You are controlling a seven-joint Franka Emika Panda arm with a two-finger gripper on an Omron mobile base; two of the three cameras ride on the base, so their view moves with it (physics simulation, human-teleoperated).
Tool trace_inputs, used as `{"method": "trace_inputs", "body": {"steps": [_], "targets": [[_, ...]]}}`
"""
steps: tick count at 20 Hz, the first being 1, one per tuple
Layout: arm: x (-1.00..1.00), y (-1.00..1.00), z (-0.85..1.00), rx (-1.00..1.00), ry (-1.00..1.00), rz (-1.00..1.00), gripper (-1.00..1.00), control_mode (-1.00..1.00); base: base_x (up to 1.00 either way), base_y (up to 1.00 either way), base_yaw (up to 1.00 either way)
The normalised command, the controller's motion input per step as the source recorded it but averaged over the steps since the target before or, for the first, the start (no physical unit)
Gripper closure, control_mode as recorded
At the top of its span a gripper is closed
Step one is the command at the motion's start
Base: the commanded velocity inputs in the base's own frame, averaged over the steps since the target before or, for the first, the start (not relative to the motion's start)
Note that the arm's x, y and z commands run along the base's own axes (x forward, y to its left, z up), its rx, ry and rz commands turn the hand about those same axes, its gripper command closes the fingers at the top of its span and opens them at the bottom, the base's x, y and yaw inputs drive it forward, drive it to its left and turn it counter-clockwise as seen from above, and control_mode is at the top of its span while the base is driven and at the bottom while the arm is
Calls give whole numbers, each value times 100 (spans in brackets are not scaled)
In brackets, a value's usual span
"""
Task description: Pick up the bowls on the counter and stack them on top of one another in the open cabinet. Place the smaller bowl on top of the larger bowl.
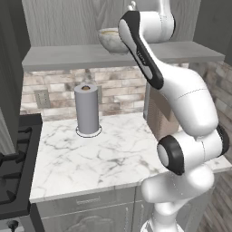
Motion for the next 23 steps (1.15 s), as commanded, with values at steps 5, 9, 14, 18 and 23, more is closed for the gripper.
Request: {"method": "trace_inputs", "body": {"steps": [5, 9, 14, 18, 23], "targets": [[-51, 0, 0, 0, -9, 0, -100, -100, 0, 0, 0], [-51, 0, 0, 0, -12, 0, -100, -100, 0, 0, 0], [-51, 0, 0, 0, -13, 0, -100, -100, 0, 0, 0], [-52, 0, 0, 0, -12, 0, -100, -100, 0, 0, 0], [-54, 0, -2, 0, -12, 0, -100, -100, 0, 0, 0]]}}
